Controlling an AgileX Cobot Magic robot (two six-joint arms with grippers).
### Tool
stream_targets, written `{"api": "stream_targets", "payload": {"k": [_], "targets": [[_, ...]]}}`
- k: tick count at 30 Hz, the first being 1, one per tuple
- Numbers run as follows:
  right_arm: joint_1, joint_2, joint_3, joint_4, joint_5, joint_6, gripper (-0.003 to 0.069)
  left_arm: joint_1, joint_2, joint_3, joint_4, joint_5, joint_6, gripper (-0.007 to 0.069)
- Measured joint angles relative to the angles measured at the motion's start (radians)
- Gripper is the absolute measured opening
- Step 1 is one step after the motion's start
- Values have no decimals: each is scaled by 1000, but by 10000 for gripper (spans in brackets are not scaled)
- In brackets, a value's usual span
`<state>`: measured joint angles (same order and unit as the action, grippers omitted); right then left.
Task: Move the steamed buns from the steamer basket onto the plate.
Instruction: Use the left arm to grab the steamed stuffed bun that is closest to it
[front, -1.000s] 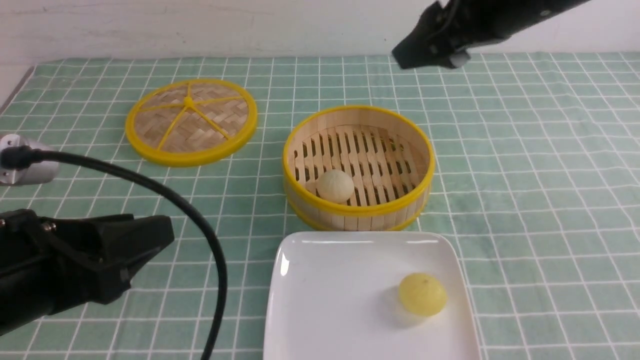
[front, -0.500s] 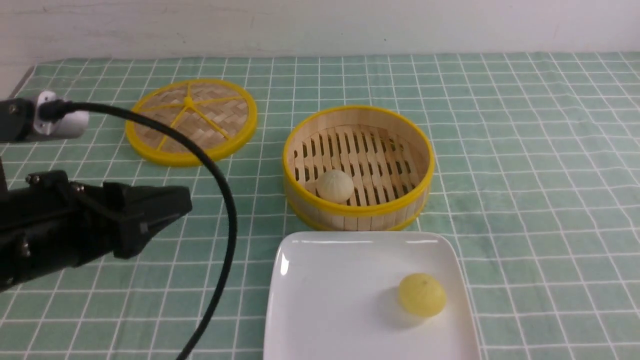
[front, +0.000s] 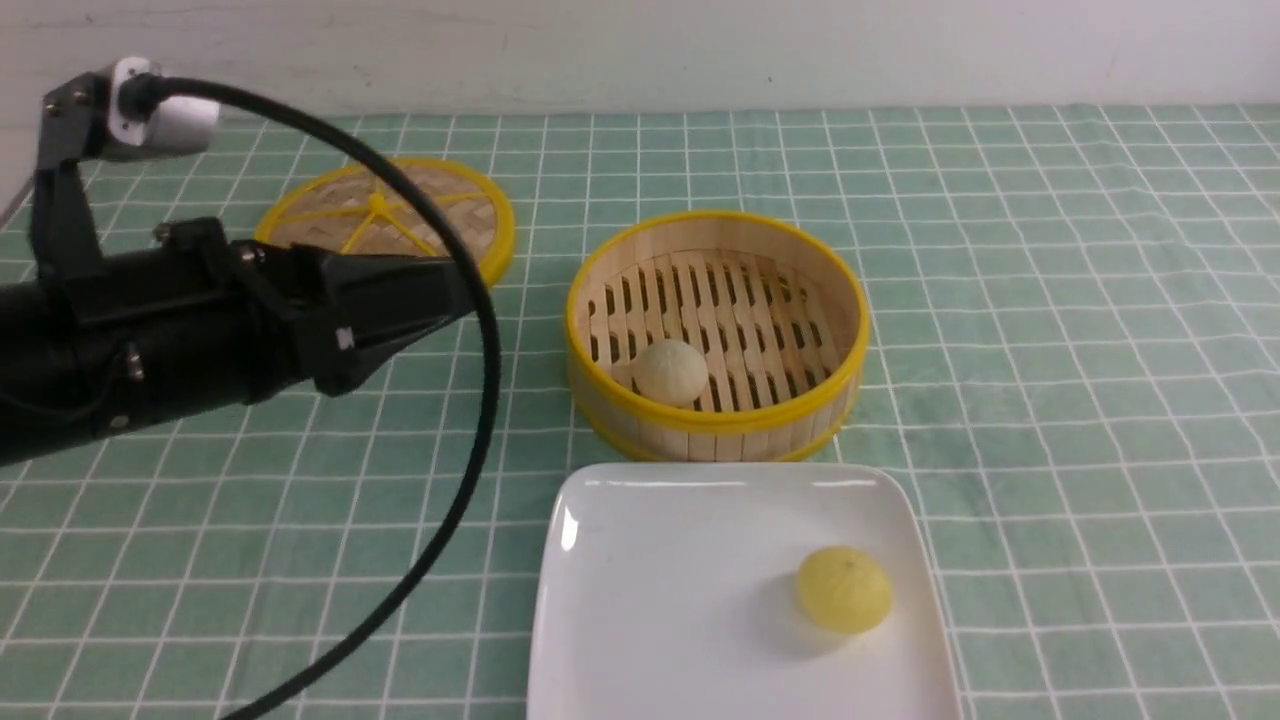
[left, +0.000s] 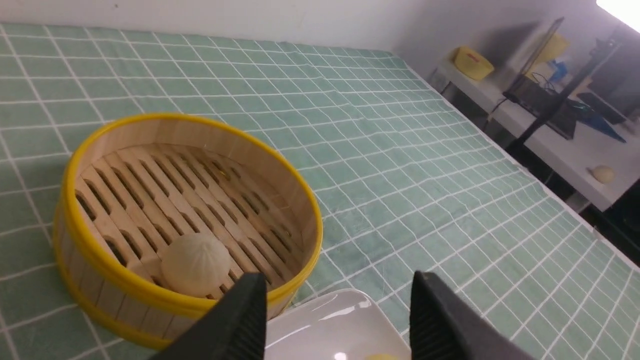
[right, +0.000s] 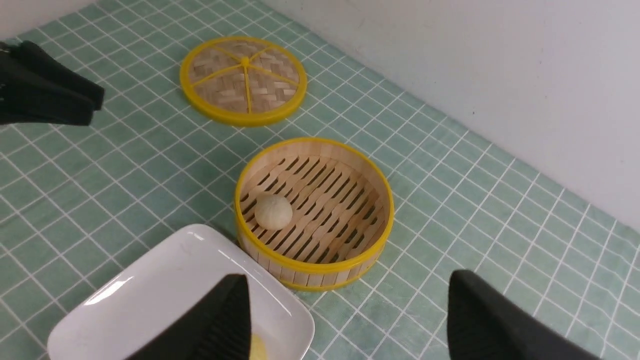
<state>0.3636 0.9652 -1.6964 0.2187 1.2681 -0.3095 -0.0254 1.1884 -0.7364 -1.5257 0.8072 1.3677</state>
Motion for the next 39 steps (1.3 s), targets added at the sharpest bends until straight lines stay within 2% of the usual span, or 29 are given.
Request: {"api": "stream_targets", "payload": {"k": [6, 8, 12, 13, 16, 17, 18, 20, 21, 22, 24, 34, 39], "targets": [[0, -99, 60, 0, 0, 0, 517, -137, 108, -93, 32, -124, -1, 407], [0, -133, 90, -2, 0, 0, 517, -188, 159, -136, 45, -181, -41, 407], [0, -171, 135, -6, 1, 0, 517, -221, 222, -215, 113, -208, -168, 407], [0, -183, 154, -7, 1, 0, 517, -227, 257, -256, 205, -201, -253, 405], [0, -193, 182, -8, 1, 4, 517, -228, 312, -340, 388, -161, -404, 386], [0, -193, 186, -8, 1, 4, 517, -228, 320, -346, 416, -154, -430, 384], [0, -193, 203, -8, 1, 8, 517, -228, 355, -399, 528, -119, -546, 365], [0, -193, 213, -9, 1, 8, 517, -228, 374, -428, 586, -100, -610, 353], [0, -193, 228, -11, 1, 8, 517, -228, 410, -485, 674, -69, -695, 334], [0, -193, 232, -11, 1, 8, 517, -228, 410, -491, 674, -69, -704, 332], [0, -193, 255, -13, 1, 7, 517, -228, 461, -568, 760, -20, -774, 318], [0, -192, 301, -24, 1, 7, 517, -248, 621, -755, 864, 38, -800, 322], [0, -192, 302, -24, 1, 20, 517, -357, 700, -795, 942, -12, -778, 344]]}}
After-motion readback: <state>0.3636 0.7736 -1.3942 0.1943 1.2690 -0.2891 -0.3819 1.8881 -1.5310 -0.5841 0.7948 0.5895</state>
